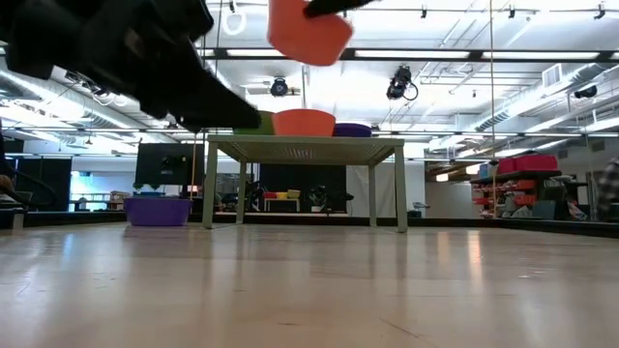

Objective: Pick & Place Mini bowls
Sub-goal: Stack the orange bowl on the orange bowl on the shelf

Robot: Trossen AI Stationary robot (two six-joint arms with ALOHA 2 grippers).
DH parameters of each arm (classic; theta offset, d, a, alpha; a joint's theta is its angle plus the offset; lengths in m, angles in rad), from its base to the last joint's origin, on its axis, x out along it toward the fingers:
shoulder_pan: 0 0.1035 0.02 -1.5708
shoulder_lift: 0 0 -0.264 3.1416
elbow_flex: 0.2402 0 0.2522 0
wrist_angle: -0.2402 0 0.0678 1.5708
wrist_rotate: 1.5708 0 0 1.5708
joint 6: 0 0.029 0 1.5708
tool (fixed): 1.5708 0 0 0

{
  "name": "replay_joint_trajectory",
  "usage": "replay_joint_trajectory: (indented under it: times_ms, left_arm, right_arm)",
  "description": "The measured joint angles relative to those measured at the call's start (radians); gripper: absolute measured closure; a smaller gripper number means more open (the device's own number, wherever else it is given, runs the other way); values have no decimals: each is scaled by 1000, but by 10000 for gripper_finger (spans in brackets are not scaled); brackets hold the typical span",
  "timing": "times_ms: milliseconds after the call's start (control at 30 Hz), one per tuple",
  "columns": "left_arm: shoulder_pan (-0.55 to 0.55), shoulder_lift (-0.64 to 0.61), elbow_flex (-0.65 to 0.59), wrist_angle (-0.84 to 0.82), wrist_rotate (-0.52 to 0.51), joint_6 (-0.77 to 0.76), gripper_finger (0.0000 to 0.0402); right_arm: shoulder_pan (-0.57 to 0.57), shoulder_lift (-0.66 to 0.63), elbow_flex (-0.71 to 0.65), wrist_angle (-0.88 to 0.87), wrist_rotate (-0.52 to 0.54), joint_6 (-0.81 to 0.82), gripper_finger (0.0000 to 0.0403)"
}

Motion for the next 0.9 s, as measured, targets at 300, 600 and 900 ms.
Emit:
replay_joint_trajectory:
  times_ms: [300,600,900]
  left_arm:
    - [68,0,-1,-95,-11,0,275]
    - [89,0,-3,-111,-11,-30,275]
    - [87,0,-4,-123,-11,-53,275]
  right_arm:
    - [-376,66,102,-24,-311,-73,400]
    - [-420,140,95,-21,-347,-69,396]
    - [-420,170,95,-37,-314,-55,388]
